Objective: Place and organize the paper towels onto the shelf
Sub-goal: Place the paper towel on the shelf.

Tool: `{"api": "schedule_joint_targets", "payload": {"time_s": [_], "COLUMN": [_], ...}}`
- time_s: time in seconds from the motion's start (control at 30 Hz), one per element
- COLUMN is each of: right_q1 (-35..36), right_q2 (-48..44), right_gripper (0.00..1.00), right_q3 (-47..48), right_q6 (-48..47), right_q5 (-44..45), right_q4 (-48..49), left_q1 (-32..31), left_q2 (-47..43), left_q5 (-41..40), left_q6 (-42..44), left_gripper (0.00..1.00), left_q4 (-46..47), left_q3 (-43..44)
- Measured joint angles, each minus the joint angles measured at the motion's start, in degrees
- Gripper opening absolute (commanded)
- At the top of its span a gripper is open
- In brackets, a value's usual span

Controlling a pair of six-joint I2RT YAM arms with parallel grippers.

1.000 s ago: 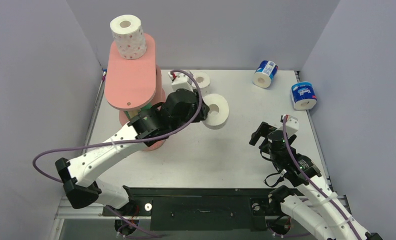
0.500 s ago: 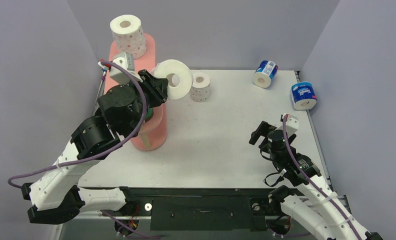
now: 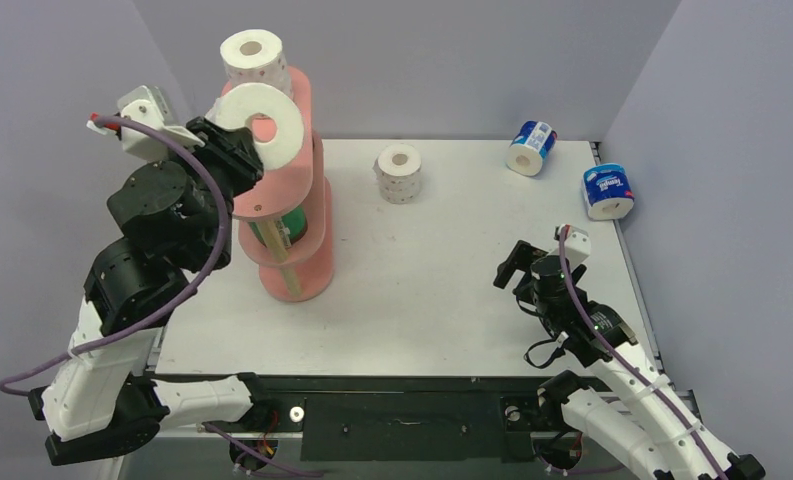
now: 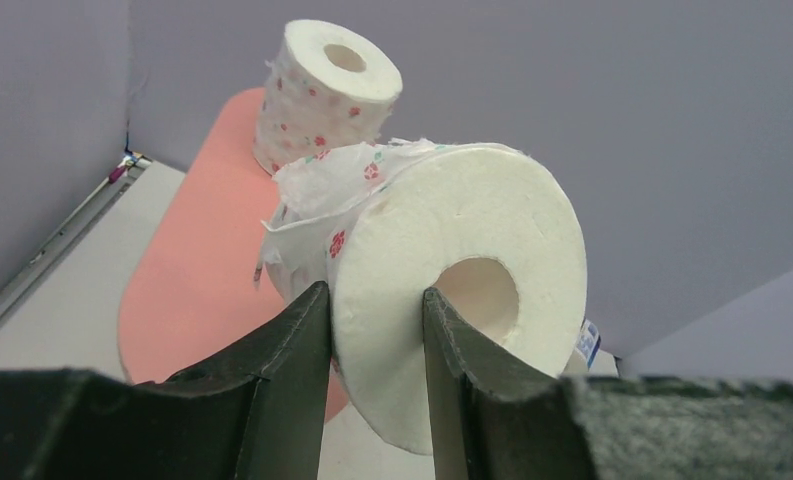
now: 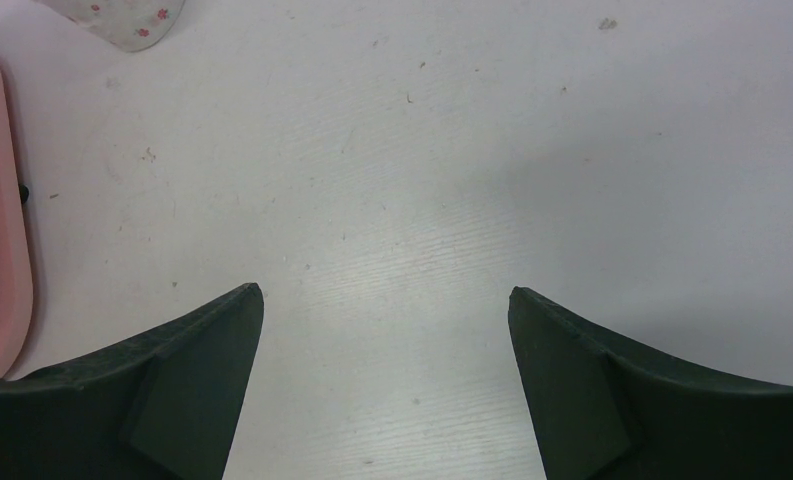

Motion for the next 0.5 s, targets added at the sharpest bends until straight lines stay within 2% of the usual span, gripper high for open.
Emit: {"api": "schedule_joint_targets", "payload": {"time_s": [0.17,0.33,0.5], "right_q1": [0.00,0.00,0.00], "right_q2": [0.39,0.39,0.39], "right_gripper": [0.87,0.87,0.87], "right_q3": [0.00,0.00,0.00], "right_q6": [0.02,0.02,0.00], "right_q5": [-0.59,-0.66,-0.66], "right_q4": [0.26,0.26,0.28], "left_q1": [7.06,21.24,31.08], "left_q2": [2.84,5.57,7.85], "left_q5": [1.88,12.02,23.04], "left_q6": [-1.33,-5.55,-8.70], "left_gripper": [0.00,0.00,0.00], "left_q4": [-4.57,-11.02,-14.80], "left_q3": [6.32,8.22,8.11]}}
